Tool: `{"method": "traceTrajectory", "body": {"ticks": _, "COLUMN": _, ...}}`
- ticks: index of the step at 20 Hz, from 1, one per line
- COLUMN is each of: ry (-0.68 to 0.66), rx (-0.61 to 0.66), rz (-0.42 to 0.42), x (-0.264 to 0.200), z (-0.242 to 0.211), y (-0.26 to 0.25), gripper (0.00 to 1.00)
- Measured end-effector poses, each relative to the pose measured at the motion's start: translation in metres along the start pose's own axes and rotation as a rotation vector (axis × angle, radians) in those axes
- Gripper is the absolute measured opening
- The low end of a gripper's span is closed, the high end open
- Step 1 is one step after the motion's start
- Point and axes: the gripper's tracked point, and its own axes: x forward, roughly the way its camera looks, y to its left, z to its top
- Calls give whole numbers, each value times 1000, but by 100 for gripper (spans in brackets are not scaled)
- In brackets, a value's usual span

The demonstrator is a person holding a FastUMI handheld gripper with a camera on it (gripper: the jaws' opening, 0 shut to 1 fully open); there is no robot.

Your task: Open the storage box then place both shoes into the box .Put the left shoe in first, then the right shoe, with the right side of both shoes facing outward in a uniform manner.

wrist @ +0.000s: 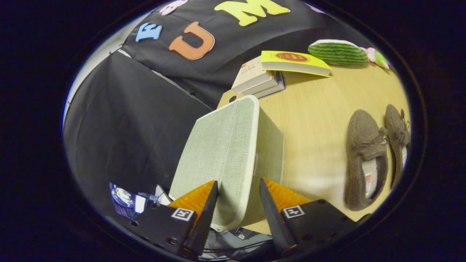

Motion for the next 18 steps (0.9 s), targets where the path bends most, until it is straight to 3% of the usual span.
{"method": "traceTrajectory", "body": {"ticks": 3, "ry": 15, "rx": 37, "rz": 30, "x": -2, "z": 0, "y": 7, "gripper": 49}}
{"method": "traceTrajectory", "body": {"ticks": 4, "ry": 13, "rx": 41, "rz": 40, "x": -5, "z": 4, "y": 8, "gripper": 36}}
{"method": "traceTrajectory", "body": {"ticks": 8, "ry": 38, "rx": 113, "rz": 47, "x": -9, "z": 6, "y": 5, "gripper": 11}}
{"method": "traceTrajectory", "body": {"ticks": 10, "ry": 40, "rx": 137, "rz": 72, "x": -16, "z": 14, "y": 20, "gripper": 6}}
{"method": "traceTrajectory", "body": {"ticks": 18, "ry": -2, "rx": 18, "rz": 127, "x": -31, "z": 42, "y": 107, "gripper": 6}}
